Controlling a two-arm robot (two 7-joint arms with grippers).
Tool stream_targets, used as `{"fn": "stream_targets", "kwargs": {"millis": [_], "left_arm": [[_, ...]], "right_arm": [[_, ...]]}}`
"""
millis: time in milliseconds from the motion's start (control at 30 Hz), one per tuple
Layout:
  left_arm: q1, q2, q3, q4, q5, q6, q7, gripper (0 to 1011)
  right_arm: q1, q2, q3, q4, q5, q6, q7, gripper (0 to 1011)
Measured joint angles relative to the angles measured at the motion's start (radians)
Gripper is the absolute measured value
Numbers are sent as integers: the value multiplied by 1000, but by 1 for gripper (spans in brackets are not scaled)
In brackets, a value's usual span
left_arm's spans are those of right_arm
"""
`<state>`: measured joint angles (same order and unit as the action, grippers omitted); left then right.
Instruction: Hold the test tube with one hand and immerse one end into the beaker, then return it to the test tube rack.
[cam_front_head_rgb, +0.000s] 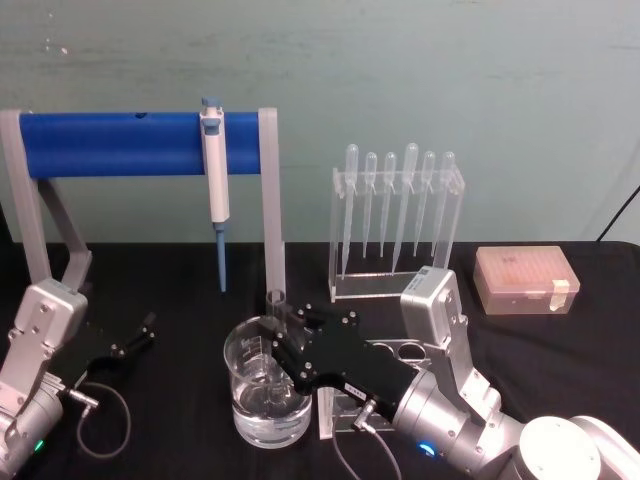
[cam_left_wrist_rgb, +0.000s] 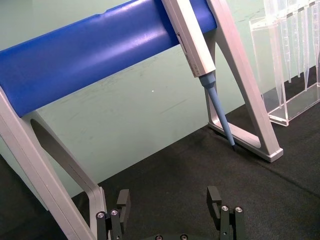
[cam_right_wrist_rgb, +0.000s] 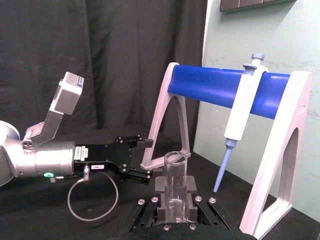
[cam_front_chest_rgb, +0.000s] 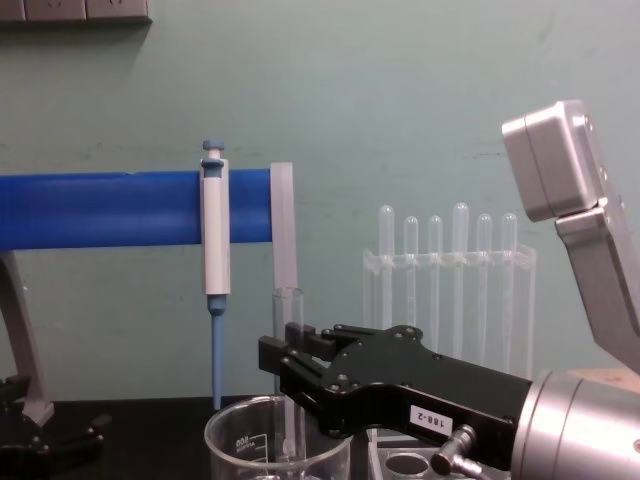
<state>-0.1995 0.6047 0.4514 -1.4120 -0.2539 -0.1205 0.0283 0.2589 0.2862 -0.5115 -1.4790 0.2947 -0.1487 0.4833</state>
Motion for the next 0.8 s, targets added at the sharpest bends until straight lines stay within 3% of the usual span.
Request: {"fn": "stream_targets", "kwargs": {"millis": [800], "left_arm": [[0, 0, 0, 0, 0, 0, 0, 1000]], "right_arm": [[0, 0, 0, 0, 0, 0, 0, 226]]}}
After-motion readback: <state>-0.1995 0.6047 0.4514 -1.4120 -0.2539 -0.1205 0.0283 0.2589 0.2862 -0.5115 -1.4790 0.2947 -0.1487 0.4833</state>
